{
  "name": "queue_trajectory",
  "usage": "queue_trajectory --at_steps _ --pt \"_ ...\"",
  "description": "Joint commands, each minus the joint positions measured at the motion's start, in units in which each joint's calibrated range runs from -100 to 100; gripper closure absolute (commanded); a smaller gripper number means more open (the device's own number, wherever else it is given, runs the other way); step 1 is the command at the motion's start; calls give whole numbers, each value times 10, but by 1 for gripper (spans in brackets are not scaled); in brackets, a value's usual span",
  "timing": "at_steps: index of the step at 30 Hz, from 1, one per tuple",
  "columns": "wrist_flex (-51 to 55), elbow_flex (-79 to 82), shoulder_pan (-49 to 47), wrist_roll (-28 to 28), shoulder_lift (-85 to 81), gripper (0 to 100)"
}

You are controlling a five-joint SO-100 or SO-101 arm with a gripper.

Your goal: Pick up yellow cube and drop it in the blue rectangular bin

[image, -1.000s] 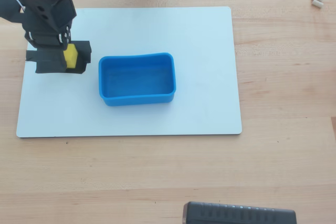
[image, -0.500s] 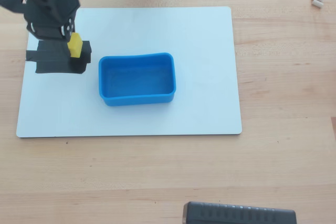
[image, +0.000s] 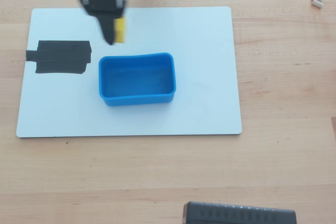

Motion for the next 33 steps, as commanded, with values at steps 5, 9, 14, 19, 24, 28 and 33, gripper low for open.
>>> queue_trajectory --at_steps 5,9,14,19,24,28,33 --pt "-78 55 -72 -36 -61 90" --pt "-166 118 -71 -36 -71 90" --pt "-242 194 -81 -33 -159 90" --pt "-261 221 -101 -35 -188 90" --pt "-272 231 -105 -35 -183 88" --pt "-266 235 -105 -35 -180 76" --pt "-267 239 -93 -33 -184 71"
